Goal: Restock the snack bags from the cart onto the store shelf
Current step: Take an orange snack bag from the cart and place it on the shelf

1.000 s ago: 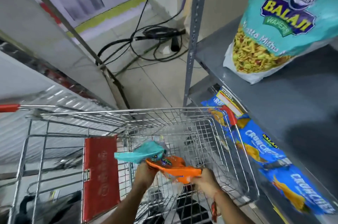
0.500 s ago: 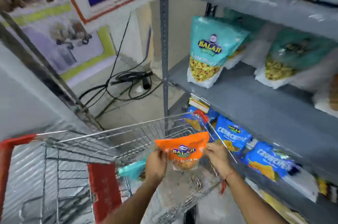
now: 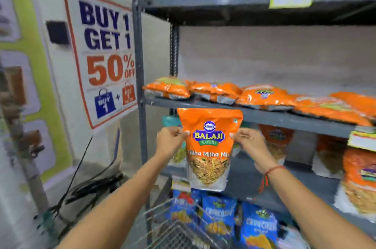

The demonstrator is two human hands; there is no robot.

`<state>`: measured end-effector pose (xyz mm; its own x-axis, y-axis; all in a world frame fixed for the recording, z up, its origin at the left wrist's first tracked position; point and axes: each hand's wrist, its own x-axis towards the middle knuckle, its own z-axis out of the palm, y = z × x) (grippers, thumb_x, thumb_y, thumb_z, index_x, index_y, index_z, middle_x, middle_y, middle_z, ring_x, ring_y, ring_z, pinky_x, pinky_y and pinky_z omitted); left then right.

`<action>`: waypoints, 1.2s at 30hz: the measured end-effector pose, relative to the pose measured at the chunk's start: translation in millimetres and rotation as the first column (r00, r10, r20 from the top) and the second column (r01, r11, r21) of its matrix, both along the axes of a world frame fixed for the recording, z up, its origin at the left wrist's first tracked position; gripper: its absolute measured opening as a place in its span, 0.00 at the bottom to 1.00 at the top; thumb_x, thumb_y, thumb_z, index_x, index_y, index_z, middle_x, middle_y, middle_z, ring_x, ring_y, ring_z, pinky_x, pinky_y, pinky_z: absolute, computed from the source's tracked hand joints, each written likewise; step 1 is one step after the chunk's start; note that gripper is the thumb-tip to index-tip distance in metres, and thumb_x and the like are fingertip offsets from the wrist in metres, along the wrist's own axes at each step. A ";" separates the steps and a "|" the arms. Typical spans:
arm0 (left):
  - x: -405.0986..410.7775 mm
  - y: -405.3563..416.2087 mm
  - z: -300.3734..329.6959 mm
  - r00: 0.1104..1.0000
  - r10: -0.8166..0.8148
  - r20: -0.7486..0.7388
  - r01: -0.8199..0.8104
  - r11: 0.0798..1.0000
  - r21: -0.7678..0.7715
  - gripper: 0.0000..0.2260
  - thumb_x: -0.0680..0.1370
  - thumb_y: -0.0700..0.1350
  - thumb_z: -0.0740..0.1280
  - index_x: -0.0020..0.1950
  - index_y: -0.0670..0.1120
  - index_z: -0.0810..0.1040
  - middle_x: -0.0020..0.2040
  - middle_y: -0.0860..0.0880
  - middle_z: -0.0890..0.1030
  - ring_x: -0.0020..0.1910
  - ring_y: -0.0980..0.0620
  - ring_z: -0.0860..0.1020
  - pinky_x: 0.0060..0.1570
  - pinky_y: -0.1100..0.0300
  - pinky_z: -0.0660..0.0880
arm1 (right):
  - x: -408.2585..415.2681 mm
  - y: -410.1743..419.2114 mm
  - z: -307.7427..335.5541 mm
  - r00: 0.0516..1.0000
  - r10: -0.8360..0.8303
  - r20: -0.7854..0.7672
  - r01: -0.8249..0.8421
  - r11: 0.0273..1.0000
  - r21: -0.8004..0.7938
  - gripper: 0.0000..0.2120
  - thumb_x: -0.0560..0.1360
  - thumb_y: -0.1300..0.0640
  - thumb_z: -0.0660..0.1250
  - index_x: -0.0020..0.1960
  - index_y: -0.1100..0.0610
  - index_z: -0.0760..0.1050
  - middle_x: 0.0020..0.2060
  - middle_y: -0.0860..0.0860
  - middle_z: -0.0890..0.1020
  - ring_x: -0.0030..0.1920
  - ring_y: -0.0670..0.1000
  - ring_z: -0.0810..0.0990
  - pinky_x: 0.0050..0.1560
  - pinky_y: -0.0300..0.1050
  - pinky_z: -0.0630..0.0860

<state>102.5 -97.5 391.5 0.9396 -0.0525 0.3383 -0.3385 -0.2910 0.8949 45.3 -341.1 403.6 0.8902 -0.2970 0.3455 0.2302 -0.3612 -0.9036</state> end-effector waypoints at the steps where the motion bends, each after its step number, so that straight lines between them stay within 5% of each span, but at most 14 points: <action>1: 0.7 -5.9 22.3 1.000 -0.016 0.009 0.016 1.000 -0.009 0.11 0.67 0.54 0.71 0.27 0.52 0.80 0.32 0.44 0.83 0.33 0.52 0.78 0.39 0.53 0.75 | -6.7 -4.3 22.4 0.999 -0.017 0.029 0.017 1.000 0.005 0.05 0.70 0.60 0.72 0.36 0.60 0.80 0.33 0.50 0.85 0.35 0.45 0.81 0.41 0.44 0.75; 6: 6.3 -35.7 95.4 0.994 -0.108 0.031 0.111 0.988 -0.109 0.09 0.62 0.55 0.73 0.34 0.51 0.84 0.39 0.45 0.87 0.43 0.44 0.84 0.50 0.43 0.81 | -33.2 -21.5 98.1 0.981 -0.060 0.186 0.060 0.998 0.006 0.14 0.71 0.65 0.69 0.29 0.54 0.74 0.23 0.43 0.79 0.25 0.34 0.75 0.31 0.28 0.70; 11: -3.2 -56.3 119.9 0.982 -0.189 0.019 0.190 0.969 -0.159 0.08 0.69 0.48 0.73 0.34 0.45 0.83 0.41 0.44 0.87 0.45 0.45 0.83 0.52 0.42 0.80 | -47.5 -34.5 119.0 0.969 -0.120 0.216 0.127 0.992 -0.014 0.10 0.71 0.61 0.70 0.32 0.55 0.77 0.37 0.54 0.82 0.38 0.48 0.78 0.41 0.42 0.72; 15: -3.1 -68.0 118.5 0.980 -0.200 0.006 0.198 0.967 -0.161 0.07 0.70 0.49 0.73 0.35 0.47 0.82 0.42 0.47 0.87 0.47 0.46 0.83 0.52 0.46 0.80 | -50.0 -44.7 113.9 0.975 -0.130 0.182 0.133 0.991 -0.006 0.11 0.71 0.59 0.70 0.30 0.55 0.75 0.37 0.55 0.81 0.39 0.51 0.77 0.42 0.45 0.71; 21: -2.8 -91.4 76.1 0.966 -0.255 -0.032 0.248 0.957 -0.150 0.06 0.71 0.47 0.72 0.37 0.46 0.84 0.43 0.45 0.86 0.45 0.49 0.83 0.47 0.52 0.79 | -47.8 -71.2 75.7 0.993 -0.106 0.044 0.104 0.993 0.048 0.09 0.71 0.59 0.70 0.32 0.56 0.78 0.38 0.53 0.85 0.39 0.49 0.81 0.41 0.42 0.73; 26: 7.9 -133.7 14.4 0.948 -0.284 -0.140 0.275 0.958 -0.080 0.09 0.71 0.48 0.72 0.35 0.44 0.83 0.39 0.44 0.87 0.42 0.45 0.83 0.48 0.48 0.80 | -39.2 -122.8 19.6 0.987 -0.137 -0.088 0.138 0.990 0.001 0.09 0.70 0.55 0.72 0.32 0.56 0.80 0.36 0.49 0.87 0.42 0.48 0.84 0.46 0.43 0.77; 33: 29.7 -229.7 -64.8 0.926 -0.283 -0.251 0.291 0.957 -0.006 0.10 0.69 0.52 0.73 0.28 0.51 0.82 0.34 0.47 0.85 0.35 0.52 0.79 0.44 0.48 0.80 | -22.6 -213.6 -51.4 0.958 -0.188 -0.215 0.201 0.979 0.037 0.06 0.69 0.58 0.73 0.34 0.58 0.82 0.36 0.50 0.88 0.41 0.49 0.85 0.47 0.42 0.78; 36: 39.9 -274.3 -84.5 0.927 -0.263 -0.268 0.275 0.961 0.008 0.13 0.71 0.50 0.72 0.25 0.55 0.81 0.32 0.50 0.84 0.34 0.52 0.79 0.43 0.51 0.79 | -15.3 -248.2 -71.2 0.942 -0.235 -0.238 0.258 0.964 0.068 0.05 0.70 0.58 0.72 0.35 0.54 0.82 0.31 0.44 0.86 0.37 0.45 0.83 0.35 0.31 0.73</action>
